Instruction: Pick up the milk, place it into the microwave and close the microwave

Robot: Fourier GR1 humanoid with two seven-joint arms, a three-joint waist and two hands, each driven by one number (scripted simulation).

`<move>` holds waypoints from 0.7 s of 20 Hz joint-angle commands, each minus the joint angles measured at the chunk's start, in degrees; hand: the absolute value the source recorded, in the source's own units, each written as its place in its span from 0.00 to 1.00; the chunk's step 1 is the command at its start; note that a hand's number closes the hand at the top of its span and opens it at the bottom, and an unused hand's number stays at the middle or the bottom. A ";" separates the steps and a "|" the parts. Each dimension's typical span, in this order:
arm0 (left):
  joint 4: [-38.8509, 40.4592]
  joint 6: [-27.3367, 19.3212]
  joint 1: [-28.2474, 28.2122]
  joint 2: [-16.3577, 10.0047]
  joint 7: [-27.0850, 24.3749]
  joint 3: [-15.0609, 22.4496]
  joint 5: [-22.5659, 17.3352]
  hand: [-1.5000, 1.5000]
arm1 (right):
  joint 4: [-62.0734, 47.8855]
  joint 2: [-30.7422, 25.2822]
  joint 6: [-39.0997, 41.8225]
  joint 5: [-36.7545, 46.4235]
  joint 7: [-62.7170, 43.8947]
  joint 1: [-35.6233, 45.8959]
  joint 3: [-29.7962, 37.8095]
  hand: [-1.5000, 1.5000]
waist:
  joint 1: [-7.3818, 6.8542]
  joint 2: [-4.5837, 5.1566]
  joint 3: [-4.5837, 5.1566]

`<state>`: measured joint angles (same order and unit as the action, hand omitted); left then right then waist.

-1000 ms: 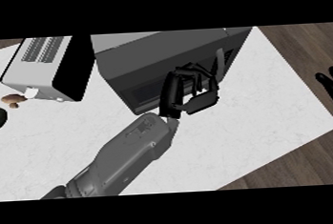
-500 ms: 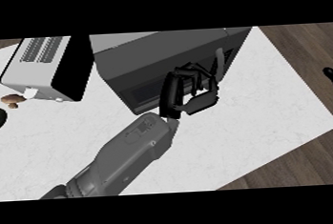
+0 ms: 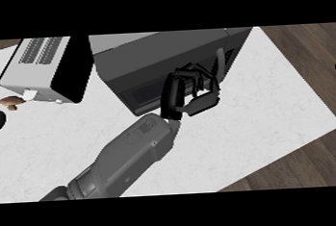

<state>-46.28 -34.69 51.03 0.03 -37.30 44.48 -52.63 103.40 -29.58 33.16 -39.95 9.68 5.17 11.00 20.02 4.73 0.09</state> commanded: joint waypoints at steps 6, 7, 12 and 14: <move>5.16 0.64 4.77 -0.03 0.15 -2.00 -2.70 1.00 | 0.16 -1.81 0.23 -2.81 -1.88 1.14 0.54 0.00 | 0.62 0.95 0.02; 5.66 1.05 4.30 -0.03 -0.19 -1.99 -2.92 1.00 | 0.51 -1.83 0.88 -3.55 -1.96 0.81 0.23 0.00 | 0.21 0.73 0.01; 5.70 0.83 4.70 -0.03 -1.20 -1.10 -3.95 1.00 | 0.60 -2.78 2.98 -5.39 -2.81 1.10 -0.89 0.00 | 0.16 0.94 -0.05; 6.16 1.87 4.08 -0.03 -1.70 -0.61 -4.27 1.00 | 1.06 -3.47 3.16 -6.45 -3.12 1.61 -0.50 0.00 | 0.07 0.95 0.06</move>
<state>-45.24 -34.33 51.94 0.03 -40.30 46.07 -55.48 103.97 -32.19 35.24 -44.96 7.26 6.53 10.88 19.80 4.93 -0.02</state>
